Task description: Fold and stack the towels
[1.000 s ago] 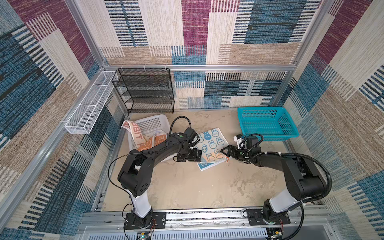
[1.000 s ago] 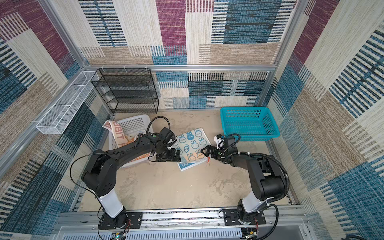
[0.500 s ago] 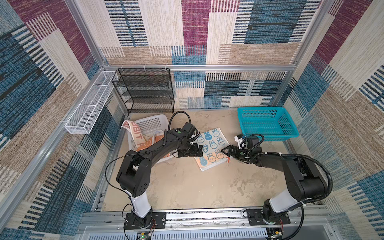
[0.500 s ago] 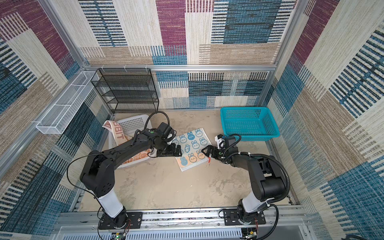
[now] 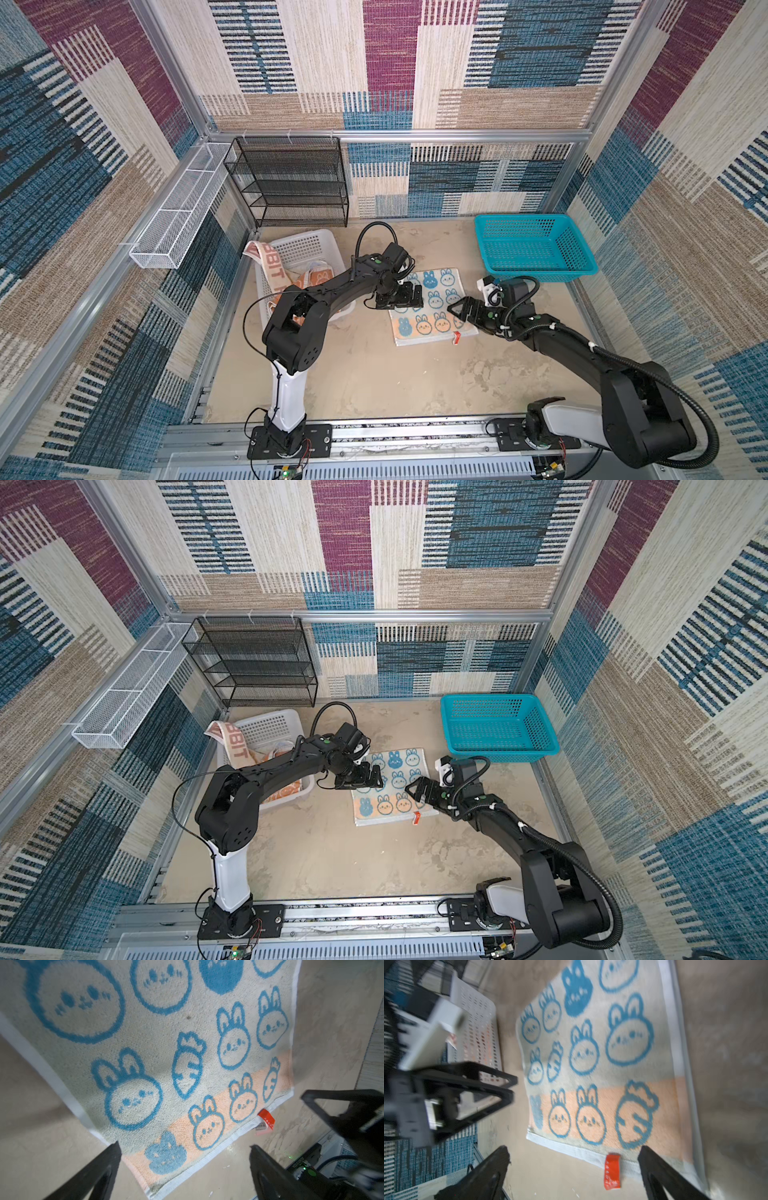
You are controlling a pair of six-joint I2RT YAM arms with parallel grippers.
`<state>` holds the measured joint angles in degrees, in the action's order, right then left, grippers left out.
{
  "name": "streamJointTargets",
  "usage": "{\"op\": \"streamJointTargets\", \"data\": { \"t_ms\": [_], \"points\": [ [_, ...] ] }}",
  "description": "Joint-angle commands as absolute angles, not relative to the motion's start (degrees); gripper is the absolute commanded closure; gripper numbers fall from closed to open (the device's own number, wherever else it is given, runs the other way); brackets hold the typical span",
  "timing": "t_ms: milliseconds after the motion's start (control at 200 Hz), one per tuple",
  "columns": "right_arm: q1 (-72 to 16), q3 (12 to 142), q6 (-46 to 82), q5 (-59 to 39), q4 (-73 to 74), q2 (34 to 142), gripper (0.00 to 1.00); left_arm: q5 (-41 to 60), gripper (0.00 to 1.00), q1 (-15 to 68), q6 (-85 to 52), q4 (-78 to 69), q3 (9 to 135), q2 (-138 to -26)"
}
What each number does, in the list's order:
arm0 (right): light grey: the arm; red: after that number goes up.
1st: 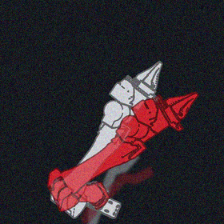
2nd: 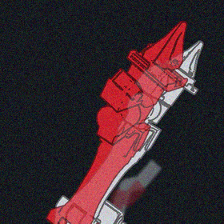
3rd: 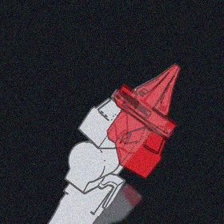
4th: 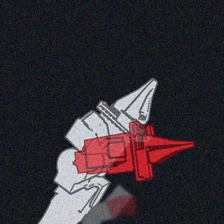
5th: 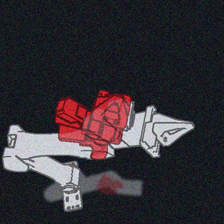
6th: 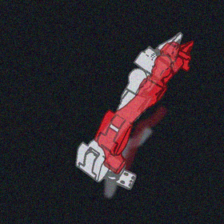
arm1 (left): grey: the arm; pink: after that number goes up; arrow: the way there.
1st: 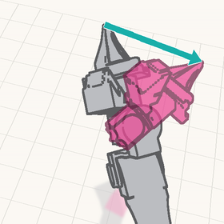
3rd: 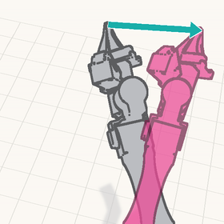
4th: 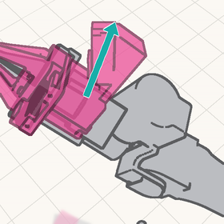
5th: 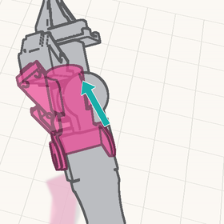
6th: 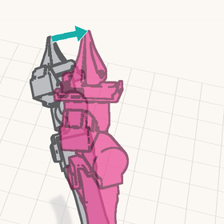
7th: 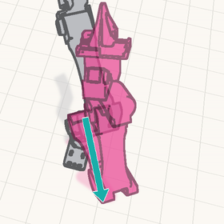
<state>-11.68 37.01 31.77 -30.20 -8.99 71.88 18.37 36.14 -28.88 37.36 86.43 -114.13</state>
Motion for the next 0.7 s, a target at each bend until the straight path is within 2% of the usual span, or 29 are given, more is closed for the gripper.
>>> {"op": "streamJointTargets", "data": {
  "t_ms": [0,366,511,696],
  "points": [
    [-10.15,44.48,28.41,-27.79,-14.40,74.46,0.01,18.82,0.01,36.87,-30.45,35.02,85.62,-115.04],
    [-9.78,68.94,28.52,-32.72,-10.32,100.98,0.01,18.90,0.01,38.32,-32.16,30.20,77.69,-114.54],
    [-9.93,73.54,30.65,-36.51,-7.38,109.64,0.01,18.55,0.01,38.32,-31.80,29.53,75.53,-114.10],
    [-9.70,78.13,29.19,-34.83,-8.61,117.70,0.01,18.16,0.01,38.25,-31.04,30.21,74.27,-113.48]
  ]
}}
